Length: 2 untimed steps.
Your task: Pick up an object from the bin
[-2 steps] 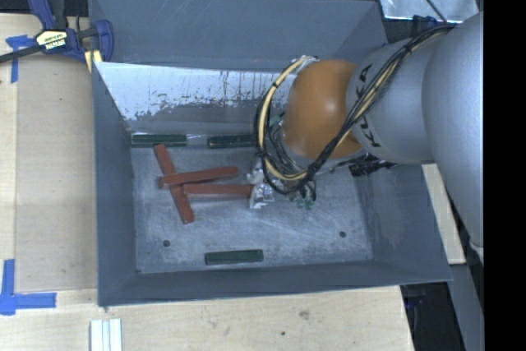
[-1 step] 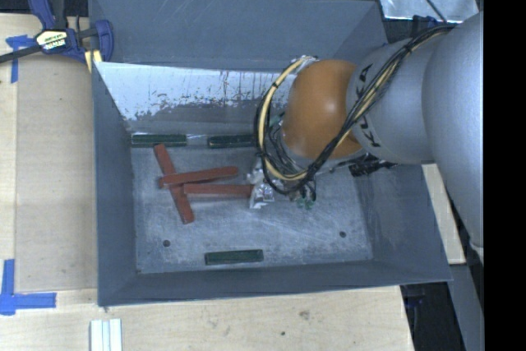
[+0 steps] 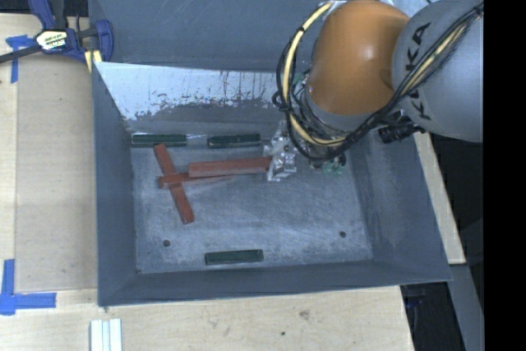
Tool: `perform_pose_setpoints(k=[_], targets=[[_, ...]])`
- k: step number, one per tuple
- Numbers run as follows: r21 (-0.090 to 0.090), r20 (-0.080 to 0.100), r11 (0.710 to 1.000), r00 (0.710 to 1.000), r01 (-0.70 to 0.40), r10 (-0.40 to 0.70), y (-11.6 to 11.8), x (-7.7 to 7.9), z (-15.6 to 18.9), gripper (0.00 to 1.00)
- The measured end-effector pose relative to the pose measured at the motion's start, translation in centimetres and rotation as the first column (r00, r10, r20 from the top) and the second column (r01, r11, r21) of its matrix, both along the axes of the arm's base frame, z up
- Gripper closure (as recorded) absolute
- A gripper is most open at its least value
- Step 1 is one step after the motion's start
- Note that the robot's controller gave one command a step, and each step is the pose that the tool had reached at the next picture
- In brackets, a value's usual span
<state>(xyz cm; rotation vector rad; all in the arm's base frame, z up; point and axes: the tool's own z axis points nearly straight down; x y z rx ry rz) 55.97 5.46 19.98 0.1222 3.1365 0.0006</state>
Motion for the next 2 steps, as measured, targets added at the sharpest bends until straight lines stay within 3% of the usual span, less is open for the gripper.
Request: perform_pose_setpoints(k=[1, 2], targets=[[0.000, 0.000, 1.000, 1.000, 0.000, 0.000, 0.0, 0.0, 0.0, 1.00], [0.001, -0.007, 0.974, 0.974, -0.226, 0.226, -2.1, 0.7, 3.4, 1.00]])
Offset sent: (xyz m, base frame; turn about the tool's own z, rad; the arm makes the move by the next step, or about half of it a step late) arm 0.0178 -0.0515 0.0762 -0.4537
